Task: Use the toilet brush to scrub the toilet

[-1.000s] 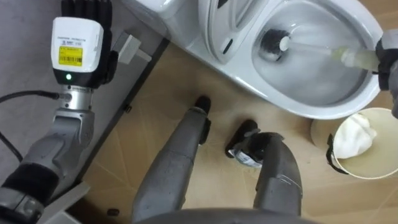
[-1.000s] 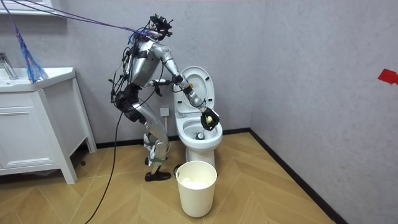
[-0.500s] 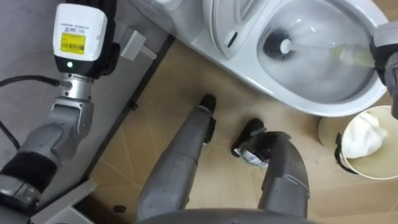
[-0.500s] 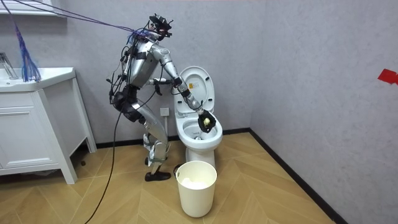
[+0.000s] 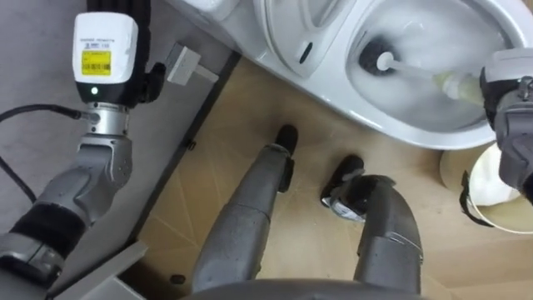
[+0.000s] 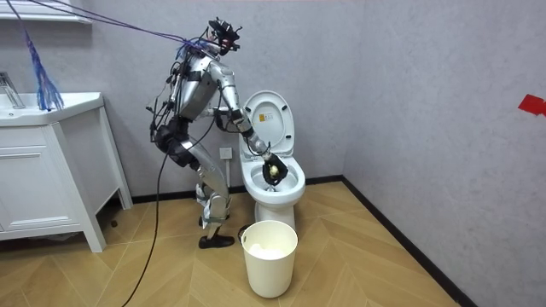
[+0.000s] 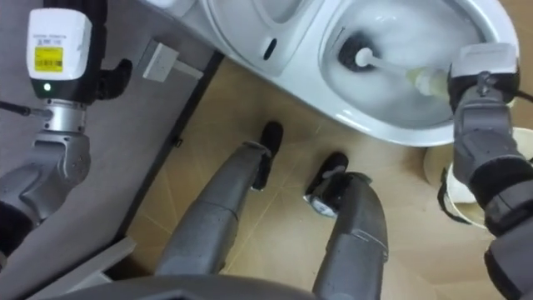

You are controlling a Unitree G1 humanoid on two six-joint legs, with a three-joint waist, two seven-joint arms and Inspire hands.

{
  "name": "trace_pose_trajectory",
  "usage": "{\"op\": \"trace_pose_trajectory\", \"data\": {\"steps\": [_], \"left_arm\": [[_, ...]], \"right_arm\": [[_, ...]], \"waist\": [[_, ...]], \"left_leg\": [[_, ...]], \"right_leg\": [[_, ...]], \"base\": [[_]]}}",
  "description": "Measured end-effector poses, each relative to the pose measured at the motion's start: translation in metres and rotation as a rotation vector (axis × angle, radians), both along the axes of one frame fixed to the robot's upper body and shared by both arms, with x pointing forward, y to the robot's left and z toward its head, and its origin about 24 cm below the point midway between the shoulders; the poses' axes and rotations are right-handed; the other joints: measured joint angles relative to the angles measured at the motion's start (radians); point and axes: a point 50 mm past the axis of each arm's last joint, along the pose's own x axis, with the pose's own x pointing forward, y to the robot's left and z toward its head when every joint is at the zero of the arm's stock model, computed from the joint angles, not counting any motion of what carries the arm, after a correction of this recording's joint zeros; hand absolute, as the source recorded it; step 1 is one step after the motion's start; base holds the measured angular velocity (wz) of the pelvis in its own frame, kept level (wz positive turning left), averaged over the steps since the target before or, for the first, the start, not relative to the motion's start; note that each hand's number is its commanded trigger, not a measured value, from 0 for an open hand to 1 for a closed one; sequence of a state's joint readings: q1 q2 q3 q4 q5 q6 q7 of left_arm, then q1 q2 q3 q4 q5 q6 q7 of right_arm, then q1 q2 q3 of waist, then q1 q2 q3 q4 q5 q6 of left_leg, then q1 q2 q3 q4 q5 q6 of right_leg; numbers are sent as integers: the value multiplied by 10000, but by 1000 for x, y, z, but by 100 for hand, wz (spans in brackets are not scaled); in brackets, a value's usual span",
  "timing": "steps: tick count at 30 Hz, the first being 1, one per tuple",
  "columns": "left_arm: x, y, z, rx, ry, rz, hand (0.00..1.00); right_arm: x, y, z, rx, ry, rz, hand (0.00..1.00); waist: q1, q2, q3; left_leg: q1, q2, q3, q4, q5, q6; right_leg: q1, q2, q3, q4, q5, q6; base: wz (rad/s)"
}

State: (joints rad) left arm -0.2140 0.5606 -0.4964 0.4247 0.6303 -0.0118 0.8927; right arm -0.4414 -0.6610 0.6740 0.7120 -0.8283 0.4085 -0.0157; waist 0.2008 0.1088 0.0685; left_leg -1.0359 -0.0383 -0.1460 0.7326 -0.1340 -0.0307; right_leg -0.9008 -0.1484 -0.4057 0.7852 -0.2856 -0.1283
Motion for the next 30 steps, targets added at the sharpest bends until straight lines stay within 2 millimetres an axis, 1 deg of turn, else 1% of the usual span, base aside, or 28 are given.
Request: {"op": "trace_pose_trajectory", "data": {"steps": [1, 2, 3, 5, 6, 7, 8, 9, 10, 11, 12, 13, 15, 16, 17, 18, 19, 21, 24, 25, 27, 30], "left_arm": [[0, 1, 0, -86, 39, 88, 0], [0, 2, -1, -207, 85, 235, 0], [0, 3, -1, -262, 108, 306, 0], [2, 3, 1, -211, 52, 240, 0], [6, -2, 6, -139, -105, -44, 0], [9, -5, 9, -78, -251, -197, 0], [16, -11, 17, 60, -545, -490, 0], [22, -17, 24, 323, -841, -814, 0], [24, -19, 27, 404, -967, -937, 0], [27, -22, 31, 587, -1138, -1095, 0], [31, -23, 37, 640, -1289, -1229, 0], [31, -23, 37, 808, -1253, -1322, 0], [31, -17, 39, 1536, -1295, -1386, 0], [31, -14, 40, 1645, -1315, -1344, 0], [31, -10, 43, 1917, -1339, -1290, 0], [31, -9, 43, 2029, -1353, -1300, 0], [31, -9, 43, 2062, -1351, -1307, 0], [31, -5, 44, 2358, -1423, -1237, 0], [30, 3, 46, 3029, -1476, -1150, 0], [29, 4, 46, 3096, -1473, -1144, 0], [29, 6, 46, 3133, -1452, -1058, 0], [30, 7, 46, 3177, -1270, -980, 0]], "right_arm": [[1, 4, 0, 56, -20, 75, 100], [2, 9, -1, 163, -11, 195, 100], [1, 10, -2, 167, 60, 212, 100], [1, 10, -2, 217, 102, 192, 100], [1, 11, -2, 270, 95, 173, 100], [2, 11, -1, 275, 89, 184, 100], [7, 11, 0, 270, 111, 131, 100], [12, 9, 3, 223, 156, 116, 100], [15, 8, 5, 252, 142, 83, 100], [20, 8, 8, 437, 112, 59, 100], [24, 7, 10, 766, 118, -7, 100], [26, 7, 10, 939, 119, -36, 100], [36, 4, 21, 1346, -162, 10, 100], [40, 6, 25, 1442, -293, 96, 100], [49, 10, 35, 1572, -646, 379, 100], [57, 13, 46, 1621, -1035, 646, 100], [60, 15, 52, 1625, -1218, 771, 100], [66, 12, 66, 1402, -1645, 1006, 100], [73, 20, 77, 910, -1889, 1747, 100], [74, 22, 78, 814, -1948, 1902, 100], [77, 33, 84, 460, -2121, 2516, 100], [79, 46, 88, -117, -2200, 3252, 100]], "waist": [[-35, 0, -15], [-64, -20, -52], [-88, -11, -105], [-165, 11, -149], [-197, 47, -174], [-223, 50, -176], [-225, 45, -174], [-216, 17, -156], [-244, 3, -152], [-310, -56, -143], [-346, -232, -68], [-365, -363, -77], [-476, -743, 19], [-561, -846, 55], [-696, -1030, 130], [-864, -1166, 167], [-932, -1206, 162], [-971, -1407, 147], [-1178, -1612, 142], [-1216, -1648, 138], [-1350, -1709, 117], [-1354, -1710, 115]], "left_leg": [[1, 44, 4, 1, 4, -6], [20, 117, 15, -16, 20, -31], [30, 118, 21, -69, 64, -50], [51, 123, 35, -77, 89, -63], [52, 130, 37, -78, 114, -59], [55, 142, 59, -83, 126, -53], [70, 172, 128, -82, 139, -37], [111, 209, 243, -97, 148, -20], [146, 213, 304, -121, 155, -8], [229, 201, 405, -204, 170, 11], [366, 178, 563, -358, 216, 46], [390, 139, 653, -468, 254, 78], [337, 94, 795, -627, 392, 12], [304, 73, 810, -639, 428, 24], [256, 58, 848, -639, 448, 3], [211, 52, 852, -617, 459, -6], [182, 52, 851, -607, 462, -11], [185, 61, 869, -566, 458, -22], [191, 61, 900, -521, 457, -31], [192, 59, 900, -519, 456, -39], [194, 56, 918, -490, 472, -64], [232, 102, 922, -402, 464, -59]], "right_leg": [[13, 61, 16, -62, 45, -6], [35, 144, 33, -172, 125, -40], [36, 141, 31, -190, 154, -40], [58, 126, 13, -204, 199, -53], [76, 115, -21, -223, 242, -69], [78, 113, -20, -228, 259, -60], [70, 101, -7, -228, 288, -29], [56, 89, 67, -218, 320, 3], [50, 87, 136, -213, 335, 18], [39, 64, 254, -201, 350, 42], [4, 9, 423, -149, 356, 50], [-89, -50, 522, -92, 352, 49], [-371, -97, 738, 56, 404, -67], [-455, -107, 793, 119, 407, -84], [-598, -103, 898, 233, 381, -114], [-667, -109, 918, 302, 361, -141], [-694, -110, 918, 322, 350, -150], [-725, -107, 966, 403, 319, -176], [-746, -117, 1010, 488, 268, -173], [-746, -119, 1009, 490, 265, -168], [-744, -134, 1012, 504, 279, -136], [-669, -72, 1018, 462, 327, -69]], "base": [[-17], [-14], [-10], [-2], [-5], [-11], [-18], [-21], [-19], [-17], [-13], [-8], [-3], [0], [4], [4], [0], [0], [0], [0], [-2], [-10]]}}
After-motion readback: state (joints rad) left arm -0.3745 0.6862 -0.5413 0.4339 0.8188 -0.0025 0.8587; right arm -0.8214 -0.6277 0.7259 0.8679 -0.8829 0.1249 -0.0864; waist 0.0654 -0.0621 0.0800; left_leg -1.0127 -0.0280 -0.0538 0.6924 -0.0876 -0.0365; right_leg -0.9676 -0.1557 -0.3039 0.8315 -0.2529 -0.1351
